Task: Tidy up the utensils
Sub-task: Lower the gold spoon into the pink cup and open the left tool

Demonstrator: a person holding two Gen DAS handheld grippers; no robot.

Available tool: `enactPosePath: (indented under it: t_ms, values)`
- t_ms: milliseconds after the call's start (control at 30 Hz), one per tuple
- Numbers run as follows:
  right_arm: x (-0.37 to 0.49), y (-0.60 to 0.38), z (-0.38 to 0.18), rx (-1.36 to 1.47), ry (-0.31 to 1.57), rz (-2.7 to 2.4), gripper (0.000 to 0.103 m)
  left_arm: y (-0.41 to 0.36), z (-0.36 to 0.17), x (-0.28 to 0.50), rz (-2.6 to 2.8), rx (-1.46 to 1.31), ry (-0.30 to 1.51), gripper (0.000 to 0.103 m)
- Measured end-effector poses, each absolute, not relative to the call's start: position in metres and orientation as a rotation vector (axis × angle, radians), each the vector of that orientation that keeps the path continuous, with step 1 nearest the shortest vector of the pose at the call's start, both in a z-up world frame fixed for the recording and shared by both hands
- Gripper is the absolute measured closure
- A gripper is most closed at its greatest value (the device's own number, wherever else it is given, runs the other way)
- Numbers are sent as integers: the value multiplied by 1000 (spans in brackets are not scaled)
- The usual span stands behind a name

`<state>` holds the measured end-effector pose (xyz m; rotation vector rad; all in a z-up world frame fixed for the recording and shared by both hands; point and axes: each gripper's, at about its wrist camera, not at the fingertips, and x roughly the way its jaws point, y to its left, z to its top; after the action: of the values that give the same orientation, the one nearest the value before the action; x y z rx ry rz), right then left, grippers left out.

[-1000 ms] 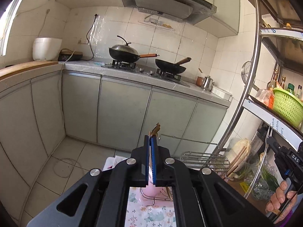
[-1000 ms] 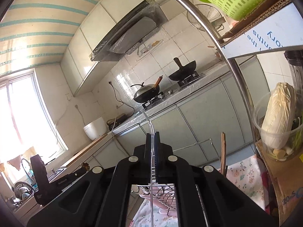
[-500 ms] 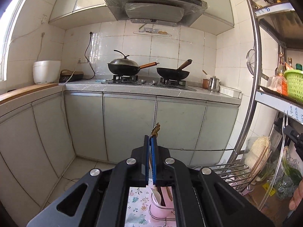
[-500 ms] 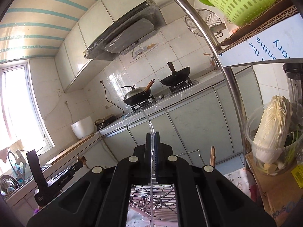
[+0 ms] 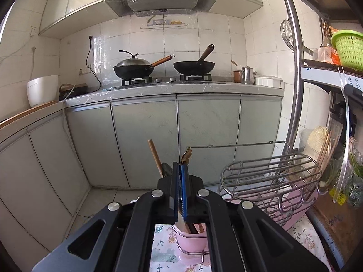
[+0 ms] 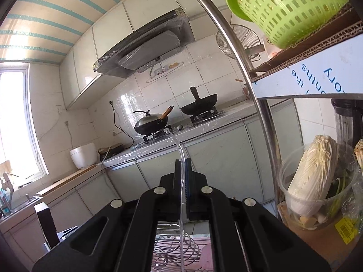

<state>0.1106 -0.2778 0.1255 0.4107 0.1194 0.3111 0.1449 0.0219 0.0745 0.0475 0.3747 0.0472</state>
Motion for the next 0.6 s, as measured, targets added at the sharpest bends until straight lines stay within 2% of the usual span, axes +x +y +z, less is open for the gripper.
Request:
enactPosePath:
  t_ms: [600]
  values:
    - [141,-257,88,233,78,233,100,36,53,154,28,-27,417,101]
